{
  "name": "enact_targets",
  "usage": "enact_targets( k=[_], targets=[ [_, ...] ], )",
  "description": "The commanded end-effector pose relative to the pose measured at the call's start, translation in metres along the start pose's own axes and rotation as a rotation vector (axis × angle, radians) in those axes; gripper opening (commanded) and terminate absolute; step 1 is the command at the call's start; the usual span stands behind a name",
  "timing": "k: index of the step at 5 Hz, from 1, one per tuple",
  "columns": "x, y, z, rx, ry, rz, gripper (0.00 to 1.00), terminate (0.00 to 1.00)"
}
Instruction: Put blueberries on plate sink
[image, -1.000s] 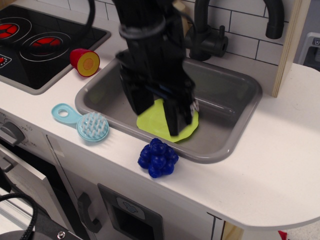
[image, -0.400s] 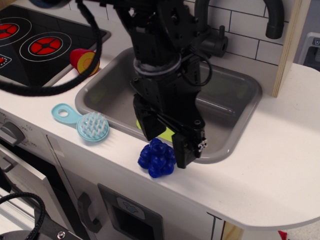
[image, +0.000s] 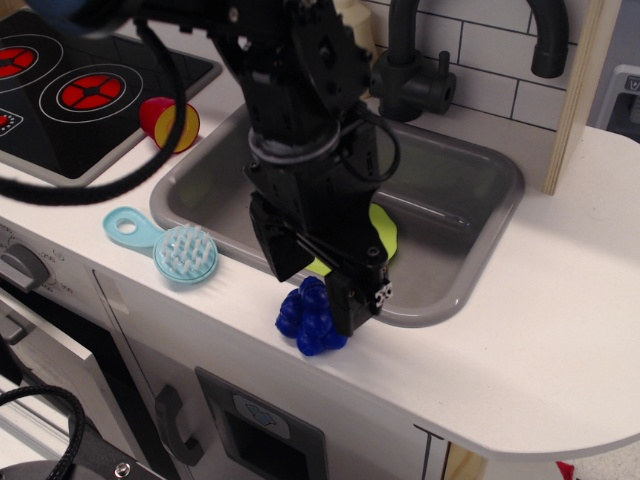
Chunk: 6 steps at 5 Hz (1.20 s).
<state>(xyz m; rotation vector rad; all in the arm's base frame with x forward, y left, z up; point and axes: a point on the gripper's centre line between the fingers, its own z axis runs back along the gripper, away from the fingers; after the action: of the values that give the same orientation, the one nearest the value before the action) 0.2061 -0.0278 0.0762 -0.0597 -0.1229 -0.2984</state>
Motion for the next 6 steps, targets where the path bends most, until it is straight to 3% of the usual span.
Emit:
enact_targets(
  k=[1,3,4,6],
  targets=[
    [-0.003,0.002,-0.014,0.065,-0.031,-0.007,1.0,0.0],
    [0.0,0.0,-0.026,0.092,-0.042,0.015,1.0,0.0],
    [0.001,0.001,-0.028,0.087,-0.036,0.026,0.0,0.0],
    [0.006,0.005,-0.019,0.084,-0.049,0.033,0.0,0.0]
  ],
)
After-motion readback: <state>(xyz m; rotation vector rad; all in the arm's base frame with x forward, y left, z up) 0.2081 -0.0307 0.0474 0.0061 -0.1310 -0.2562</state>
